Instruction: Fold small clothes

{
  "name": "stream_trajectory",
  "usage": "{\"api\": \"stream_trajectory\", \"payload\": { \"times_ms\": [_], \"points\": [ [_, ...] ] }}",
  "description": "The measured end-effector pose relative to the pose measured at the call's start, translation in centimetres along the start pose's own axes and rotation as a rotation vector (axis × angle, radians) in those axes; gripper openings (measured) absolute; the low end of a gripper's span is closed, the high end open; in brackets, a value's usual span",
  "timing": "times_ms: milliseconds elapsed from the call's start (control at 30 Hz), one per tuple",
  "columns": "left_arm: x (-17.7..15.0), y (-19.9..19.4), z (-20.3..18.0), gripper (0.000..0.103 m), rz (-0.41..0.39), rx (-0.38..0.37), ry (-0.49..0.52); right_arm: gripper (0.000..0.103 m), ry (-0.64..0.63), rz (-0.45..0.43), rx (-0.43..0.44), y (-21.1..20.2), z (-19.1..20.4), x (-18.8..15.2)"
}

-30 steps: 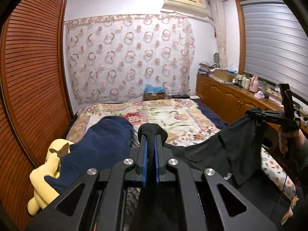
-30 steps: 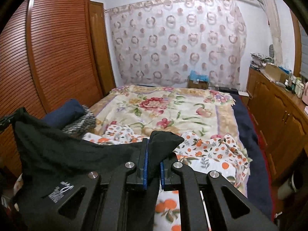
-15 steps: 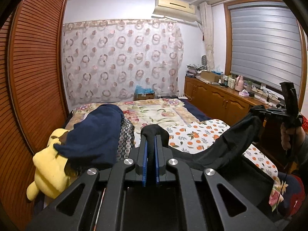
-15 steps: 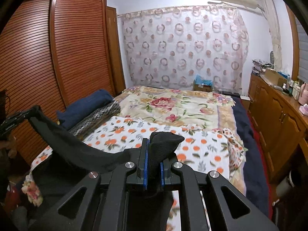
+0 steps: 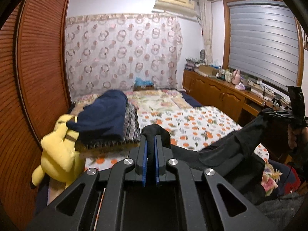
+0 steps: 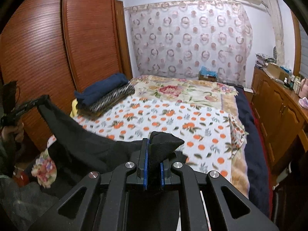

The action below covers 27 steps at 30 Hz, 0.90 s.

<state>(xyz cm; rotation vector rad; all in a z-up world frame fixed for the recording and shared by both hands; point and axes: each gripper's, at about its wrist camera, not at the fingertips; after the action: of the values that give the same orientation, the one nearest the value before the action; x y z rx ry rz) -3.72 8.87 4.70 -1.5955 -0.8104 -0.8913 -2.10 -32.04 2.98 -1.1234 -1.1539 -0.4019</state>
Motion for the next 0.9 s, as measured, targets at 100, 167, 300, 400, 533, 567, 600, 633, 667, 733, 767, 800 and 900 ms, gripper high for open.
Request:
{"api": "stream_trajectory", "payload": {
  "times_ms": [100,167,300,400,533,567,600,633,667,733,767,800,900],
  "points": [
    [-1.4,1.0,0.3,0.007,0.059,-0.004,-0.010,0.009,-0.016,0.059,0.009,0.7,0.5,-1.0],
    [-2.7,1.7,0.6,0.007,0.100,0.000,-0.014,0.009,-0.030,0.105,0.015,1.7,0.9,-1.5],
    [-4.2,2.7,1.1,0.008,0.136,0.021,-0.026,0.009,-0.052,0.200,0.015,4.1,1.5,-2.5],
    [-4.5,2.6,1.8,0.008,0.141,0.010,-0.061,0.009,-0.074,0.246,0.009,5.4,1.5,-2.4],
    [-4.1,1.4,2.4,0.012,0.098,0.006,-0.070,0.009,-0.099,0.246,0.016,5.6,1.9,-1.4],
    [-3.9,1.1,2.4,0.012,0.088,0.011,-0.067,0.009,-0.101,0.243,0.017,5.5,2.0,-1.2],
    [-3.6,0.8,2.4,0.016,0.074,0.012,-0.065,0.009,-0.101,0.239,0.019,5.4,2.0,-0.9],
    [-3.4,0.6,2.5,0.027,0.065,0.010,-0.066,0.009,-0.099,0.236,0.020,5.3,2.0,-0.7],
    [-3.2,0.5,2.6,0.034,0.056,0.010,-0.067,0.009,-0.097,0.234,0.019,5.2,2.0,-0.5],
    [-2.7,0.4,2.7,0.050,0.030,0.007,-0.072,0.009,-0.093,0.229,0.017,5.0,1.9,-0.4],
    [-2.5,0.5,2.8,0.053,0.028,0.001,-0.075,0.013,-0.092,0.226,0.014,4.8,2.0,-0.3],
    [-2.4,0.7,2.8,0.062,0.029,0.002,-0.078,0.015,-0.091,0.220,0.010,4.6,2.0,-0.2],
    [-2.3,1.7,2.8,0.075,0.031,-0.001,-0.078,0.027,-0.090,0.189,-0.002,3.5,1.9,0.0]
  ]
}}
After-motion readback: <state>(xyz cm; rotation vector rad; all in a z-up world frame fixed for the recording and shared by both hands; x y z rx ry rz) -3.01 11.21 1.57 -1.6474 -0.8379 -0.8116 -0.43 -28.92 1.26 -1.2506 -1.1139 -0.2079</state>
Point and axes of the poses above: each gripper's, at about its wrist camera, not at the fingertips, and y roughly the way its jaws point, z to its left, x to its top, and after that the axes turned 5 degrees about -y, right-handed
